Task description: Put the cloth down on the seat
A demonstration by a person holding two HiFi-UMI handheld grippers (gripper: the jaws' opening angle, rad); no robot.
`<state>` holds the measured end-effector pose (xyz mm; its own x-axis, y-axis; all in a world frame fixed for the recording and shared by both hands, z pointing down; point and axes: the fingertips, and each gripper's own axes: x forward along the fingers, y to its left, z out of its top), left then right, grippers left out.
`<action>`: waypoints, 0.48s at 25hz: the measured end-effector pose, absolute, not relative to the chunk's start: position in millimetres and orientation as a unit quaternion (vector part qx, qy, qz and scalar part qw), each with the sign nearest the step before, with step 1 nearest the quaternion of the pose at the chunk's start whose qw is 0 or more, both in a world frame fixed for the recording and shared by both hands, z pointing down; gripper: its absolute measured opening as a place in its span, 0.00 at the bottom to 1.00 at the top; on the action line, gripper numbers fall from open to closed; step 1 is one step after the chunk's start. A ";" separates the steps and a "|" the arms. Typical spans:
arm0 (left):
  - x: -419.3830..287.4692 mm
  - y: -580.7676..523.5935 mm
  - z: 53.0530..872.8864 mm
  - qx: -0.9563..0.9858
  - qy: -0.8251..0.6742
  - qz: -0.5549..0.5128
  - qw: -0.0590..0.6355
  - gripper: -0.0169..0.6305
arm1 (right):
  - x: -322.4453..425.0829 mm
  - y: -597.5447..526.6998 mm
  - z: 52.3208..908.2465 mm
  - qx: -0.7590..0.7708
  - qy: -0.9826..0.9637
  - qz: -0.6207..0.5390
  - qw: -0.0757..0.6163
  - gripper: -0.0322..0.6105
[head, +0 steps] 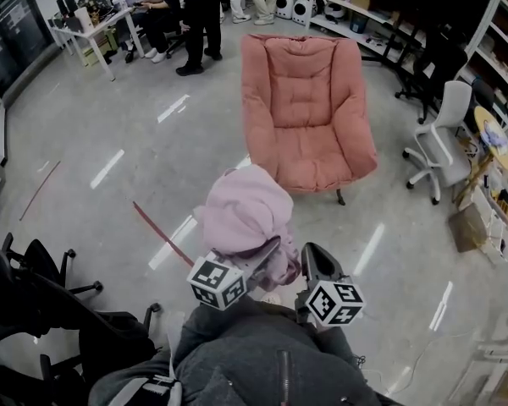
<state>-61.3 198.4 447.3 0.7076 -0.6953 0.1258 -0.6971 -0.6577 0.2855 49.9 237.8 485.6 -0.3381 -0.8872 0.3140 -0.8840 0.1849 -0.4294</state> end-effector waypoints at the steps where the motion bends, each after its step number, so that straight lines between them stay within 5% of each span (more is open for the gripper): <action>1: -58.8 197.3 448.2 0.911 -0.380 0.004 0.159 0.66 | 52.1 238.1 486.1 -0.577 0.768 -0.277 0.004 0.09; 12: -31.4 203.1 455.8 0.925 -0.339 0.027 0.168 0.66 | 73.0 256.1 499.1 -0.605 0.736 -0.302 0.018 0.09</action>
<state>-31.4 203.1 455.8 0.7692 -0.6176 0.1642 -0.6359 -0.7143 0.2921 73.0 256.1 499.1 -0.2673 -0.9020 0.3390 -0.8800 0.0852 -0.4672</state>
